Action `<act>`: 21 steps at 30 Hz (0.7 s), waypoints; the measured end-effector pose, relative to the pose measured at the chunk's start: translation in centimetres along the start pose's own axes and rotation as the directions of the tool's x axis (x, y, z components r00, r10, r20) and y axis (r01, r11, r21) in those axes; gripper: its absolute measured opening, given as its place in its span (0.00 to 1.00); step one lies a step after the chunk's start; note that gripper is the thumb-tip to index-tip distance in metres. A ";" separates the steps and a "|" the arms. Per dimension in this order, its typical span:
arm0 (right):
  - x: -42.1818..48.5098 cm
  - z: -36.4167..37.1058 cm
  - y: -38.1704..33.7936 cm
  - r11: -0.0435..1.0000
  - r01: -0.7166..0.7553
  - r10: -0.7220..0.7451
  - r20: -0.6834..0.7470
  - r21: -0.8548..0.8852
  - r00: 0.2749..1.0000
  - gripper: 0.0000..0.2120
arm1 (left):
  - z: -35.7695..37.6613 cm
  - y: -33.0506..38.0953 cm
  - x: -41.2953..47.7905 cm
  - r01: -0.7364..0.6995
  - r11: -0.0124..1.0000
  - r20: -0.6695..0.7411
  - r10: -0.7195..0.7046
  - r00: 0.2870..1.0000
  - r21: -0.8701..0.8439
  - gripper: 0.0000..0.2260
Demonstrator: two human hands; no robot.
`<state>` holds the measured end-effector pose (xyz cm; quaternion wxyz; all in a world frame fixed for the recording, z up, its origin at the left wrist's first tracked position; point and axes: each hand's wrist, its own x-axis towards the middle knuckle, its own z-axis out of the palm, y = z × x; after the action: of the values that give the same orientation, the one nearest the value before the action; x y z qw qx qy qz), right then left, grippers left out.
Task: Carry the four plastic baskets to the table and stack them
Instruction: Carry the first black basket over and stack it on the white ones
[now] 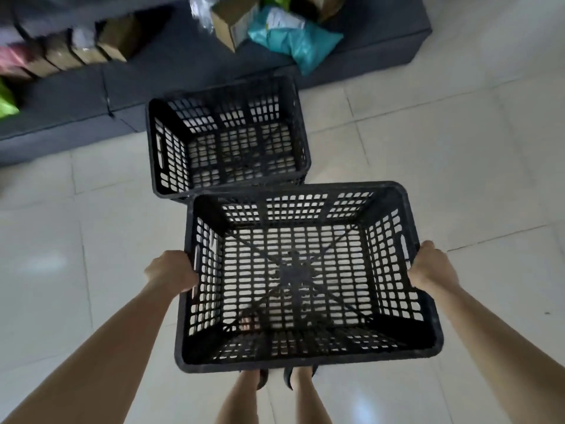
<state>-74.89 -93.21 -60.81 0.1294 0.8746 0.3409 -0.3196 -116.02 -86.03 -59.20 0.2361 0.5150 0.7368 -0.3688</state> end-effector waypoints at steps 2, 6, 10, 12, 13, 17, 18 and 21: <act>-1.2 -4.5 2.1 1.000 -0.008 0.008 -0.018 0.011 1.000 0.15 | -3.3 1.4 -4.3 -0.002 1.000 -0.024 0.002 1.000 0.030 0.05; -2.7 -14.1 6.0 1.000 -0.020 0.021 -0.041 0.017 0.999 0.15 | -10.4 5.2 -11.3 -0.042 0.998 -0.029 0.044 0.999 0.055 0.11; -3.0 -22.7 9.3 0.999 -0.016 0.022 -0.116 0.051 0.993 0.14 | -16.9 10.5 -16.4 -0.086 0.993 -0.044 0.090 0.995 0.078 0.19; -2.2 -26.6 10.8 0.998 -0.014 0.023 -0.153 0.060 0.988 0.13 | -19.9 13.8 -18.2 -0.110 0.991 -0.072 0.115 0.991 0.074 0.22; -1.6 -28.4 11.5 0.998 -0.017 0.027 -0.165 0.062 0.986 0.13 | -21.3 15.4 -18.9 -0.122 0.990 -0.078 0.128 0.989 0.073 0.23; 1.8 -35.7 14.3 0.997 -0.034 0.047 -0.200 0.069 0.979 0.14 | -26.7 22.4 -21.2 -0.212 0.974 -0.111 0.219 0.969 0.077 0.19; 2.8 -37.4 14.9 0.996 -0.035 0.052 -0.206 0.086 0.977 0.14 | -28.1 24.1 -21.7 -0.237 0.968 -0.128 0.246 0.961 0.077 0.18; 6.2 -42.7 17.0 0.994 -0.051 0.071 -0.219 0.099 0.973 0.15 | -32.2 29.6 -23.0 -0.311 0.948 -0.160 0.318 0.934 0.068 0.16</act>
<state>-39.77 -83.50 -32.10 0.0597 0.9199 0.3110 -0.2313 -79.20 -68.28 -31.51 0.2179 0.6605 0.6546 -0.2964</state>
